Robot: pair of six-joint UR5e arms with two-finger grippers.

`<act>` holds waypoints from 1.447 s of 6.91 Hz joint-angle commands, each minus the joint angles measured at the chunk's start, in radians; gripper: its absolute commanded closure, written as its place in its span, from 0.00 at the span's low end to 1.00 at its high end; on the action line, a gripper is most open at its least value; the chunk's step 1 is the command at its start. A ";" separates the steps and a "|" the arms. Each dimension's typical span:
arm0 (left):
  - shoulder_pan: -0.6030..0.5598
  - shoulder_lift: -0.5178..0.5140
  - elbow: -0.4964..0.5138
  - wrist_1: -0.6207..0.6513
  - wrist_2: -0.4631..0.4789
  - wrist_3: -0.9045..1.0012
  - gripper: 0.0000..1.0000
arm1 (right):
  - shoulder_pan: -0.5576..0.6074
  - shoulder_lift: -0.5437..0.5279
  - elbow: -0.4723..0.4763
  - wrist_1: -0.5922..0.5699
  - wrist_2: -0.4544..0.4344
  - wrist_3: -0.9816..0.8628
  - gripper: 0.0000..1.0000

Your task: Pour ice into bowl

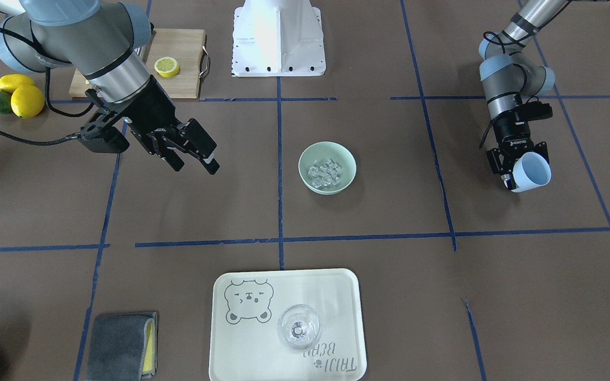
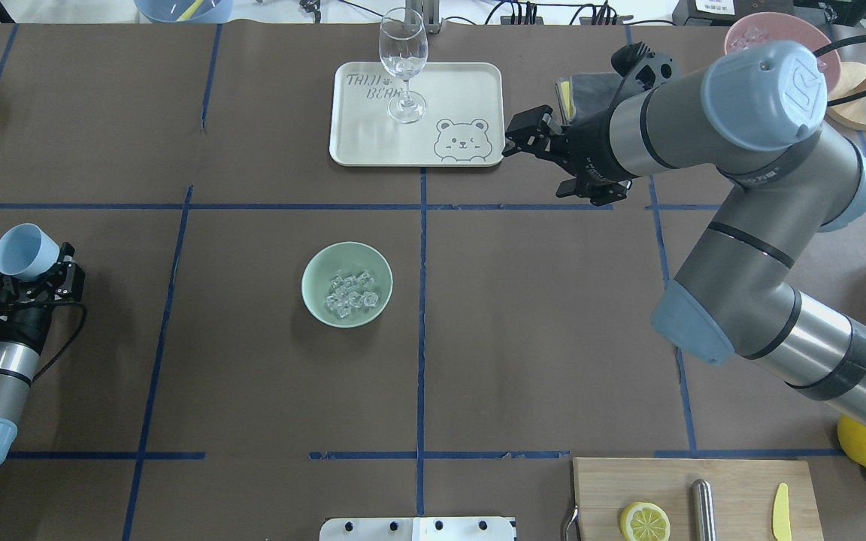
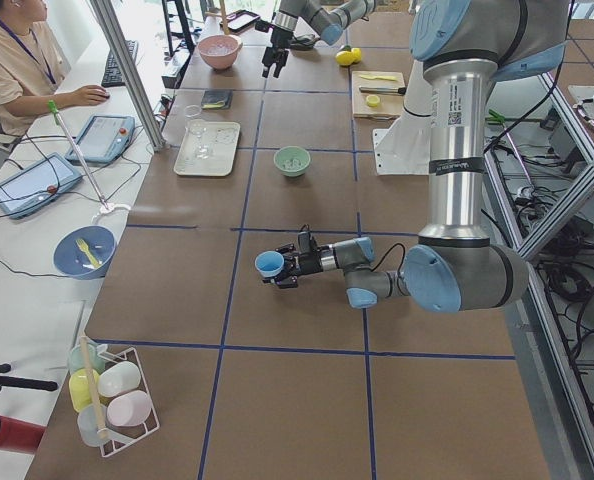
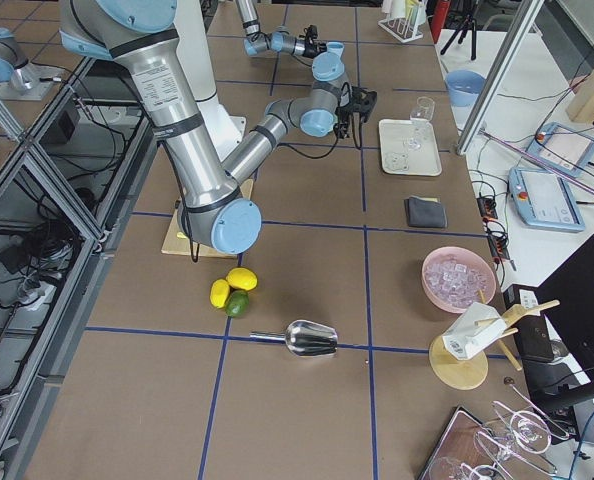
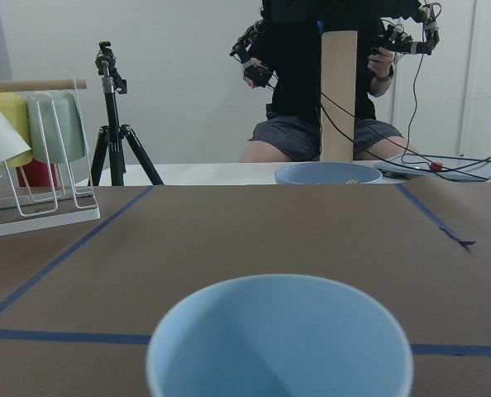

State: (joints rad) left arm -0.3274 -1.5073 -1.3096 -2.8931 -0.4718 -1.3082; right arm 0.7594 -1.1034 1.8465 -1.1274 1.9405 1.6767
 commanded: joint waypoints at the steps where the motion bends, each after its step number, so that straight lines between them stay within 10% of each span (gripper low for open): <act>1: 0.001 -0.010 0.020 0.002 0.033 -0.019 1.00 | 0.000 0.002 -0.003 0.000 0.000 0.000 0.00; 6: 0.013 -0.010 0.032 0.009 0.035 -0.011 0.64 | -0.002 0.002 -0.006 0.000 0.002 0.000 0.00; 8: 0.014 -0.007 0.032 0.009 0.035 0.001 0.21 | -0.002 0.002 -0.006 0.000 0.002 0.000 0.00; 10: 0.014 0.002 0.030 0.009 0.033 0.003 0.00 | -0.002 0.002 -0.006 0.000 0.002 0.000 0.00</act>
State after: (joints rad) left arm -0.3132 -1.5089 -1.2780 -2.8839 -0.4375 -1.3064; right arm 0.7578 -1.1014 1.8412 -1.1275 1.9420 1.6766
